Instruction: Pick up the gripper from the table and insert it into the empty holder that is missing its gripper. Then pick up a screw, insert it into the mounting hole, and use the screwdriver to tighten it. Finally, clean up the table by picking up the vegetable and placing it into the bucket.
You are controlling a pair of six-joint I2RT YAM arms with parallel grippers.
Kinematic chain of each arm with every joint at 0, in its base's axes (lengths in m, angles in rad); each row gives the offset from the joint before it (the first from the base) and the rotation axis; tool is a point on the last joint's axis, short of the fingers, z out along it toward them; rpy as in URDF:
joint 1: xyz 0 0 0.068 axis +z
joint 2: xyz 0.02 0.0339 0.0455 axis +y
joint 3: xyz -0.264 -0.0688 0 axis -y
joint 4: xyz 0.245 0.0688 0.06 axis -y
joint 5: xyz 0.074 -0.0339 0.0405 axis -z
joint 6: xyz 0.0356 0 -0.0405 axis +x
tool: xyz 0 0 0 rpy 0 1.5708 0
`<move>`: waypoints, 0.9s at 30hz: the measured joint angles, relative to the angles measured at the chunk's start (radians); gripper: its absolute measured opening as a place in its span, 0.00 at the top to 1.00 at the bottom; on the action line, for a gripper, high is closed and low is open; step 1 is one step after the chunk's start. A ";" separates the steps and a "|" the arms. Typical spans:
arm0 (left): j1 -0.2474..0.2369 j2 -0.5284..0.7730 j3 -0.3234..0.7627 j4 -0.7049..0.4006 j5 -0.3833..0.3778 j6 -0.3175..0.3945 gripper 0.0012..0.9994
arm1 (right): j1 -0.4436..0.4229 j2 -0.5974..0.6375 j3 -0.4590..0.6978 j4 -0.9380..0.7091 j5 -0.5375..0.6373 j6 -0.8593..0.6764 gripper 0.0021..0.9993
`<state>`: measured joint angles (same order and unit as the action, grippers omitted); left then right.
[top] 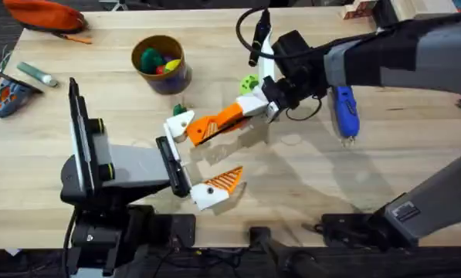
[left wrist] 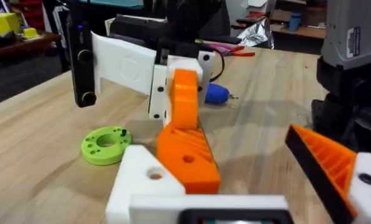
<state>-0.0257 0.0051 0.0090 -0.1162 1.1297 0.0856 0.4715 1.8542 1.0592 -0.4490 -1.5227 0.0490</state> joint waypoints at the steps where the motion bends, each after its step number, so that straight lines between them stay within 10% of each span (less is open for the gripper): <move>1: 0.000 0.000 0.000 0.000 0.000 0.000 0.01 | 0.002 0.000 0.000 0.001 0.000 0.000 1.00; 27: 0.000 0.000 0.000 0.000 0.000 0.000 0.01 | 0.004 0.008 0.000 0.061 0.000 0.056 1.00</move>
<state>-0.0257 0.0051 0.0090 -0.1162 1.1297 0.0856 0.4751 1.8623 1.0595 -0.3882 -1.5230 0.1054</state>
